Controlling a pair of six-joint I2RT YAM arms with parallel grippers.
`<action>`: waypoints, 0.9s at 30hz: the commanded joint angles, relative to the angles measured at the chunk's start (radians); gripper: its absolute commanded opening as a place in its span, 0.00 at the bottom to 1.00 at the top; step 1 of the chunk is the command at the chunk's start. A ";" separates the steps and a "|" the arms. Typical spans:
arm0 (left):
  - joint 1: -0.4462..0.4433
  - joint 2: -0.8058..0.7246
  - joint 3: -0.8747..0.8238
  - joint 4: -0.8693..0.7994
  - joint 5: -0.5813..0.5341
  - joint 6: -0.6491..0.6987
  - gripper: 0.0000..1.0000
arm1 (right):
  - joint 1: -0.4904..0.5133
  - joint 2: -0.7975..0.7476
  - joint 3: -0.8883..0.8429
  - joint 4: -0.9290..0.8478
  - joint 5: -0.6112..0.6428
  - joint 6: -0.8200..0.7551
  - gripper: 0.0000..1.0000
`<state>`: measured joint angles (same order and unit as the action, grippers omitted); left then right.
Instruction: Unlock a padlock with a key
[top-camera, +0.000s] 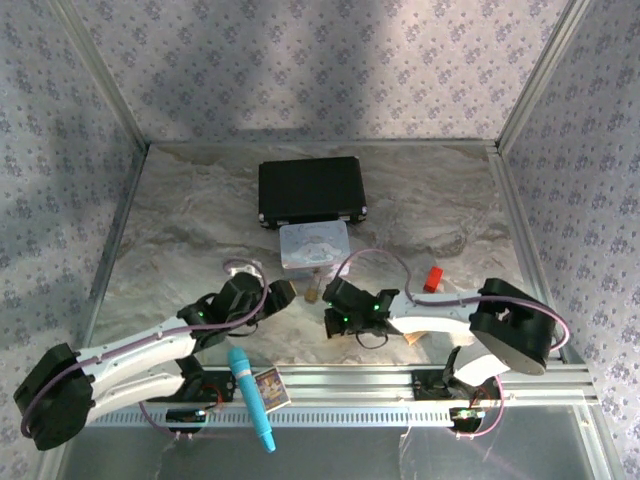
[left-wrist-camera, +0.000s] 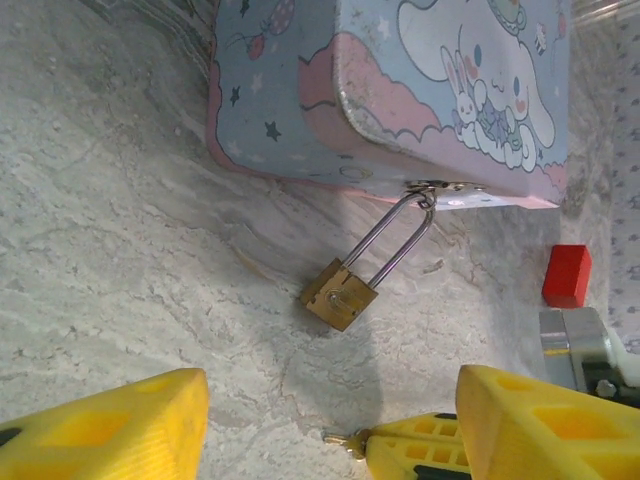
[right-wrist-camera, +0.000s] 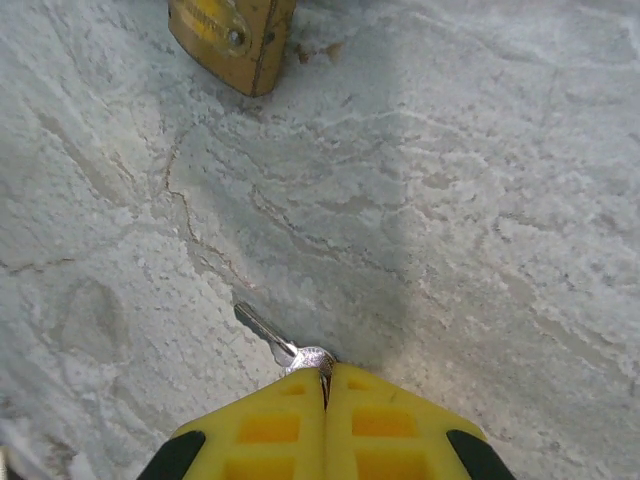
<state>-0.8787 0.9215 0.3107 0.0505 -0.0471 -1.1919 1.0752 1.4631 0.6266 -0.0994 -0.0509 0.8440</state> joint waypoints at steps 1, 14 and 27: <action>-0.028 -0.023 -0.012 0.142 -0.037 -0.022 0.64 | -0.037 -0.056 -0.045 0.116 -0.107 0.039 0.01; -0.162 0.018 -0.066 0.330 -0.236 -0.276 0.60 | -0.089 -0.129 -0.051 0.313 -0.177 0.118 0.01; -0.210 0.114 -0.015 0.318 -0.241 -0.337 0.28 | -0.098 -0.130 -0.040 0.391 -0.162 0.154 0.01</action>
<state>-1.0798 1.0256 0.2661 0.3428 -0.2649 -1.5124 0.9829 1.3460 0.5690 0.2741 -0.2070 0.9844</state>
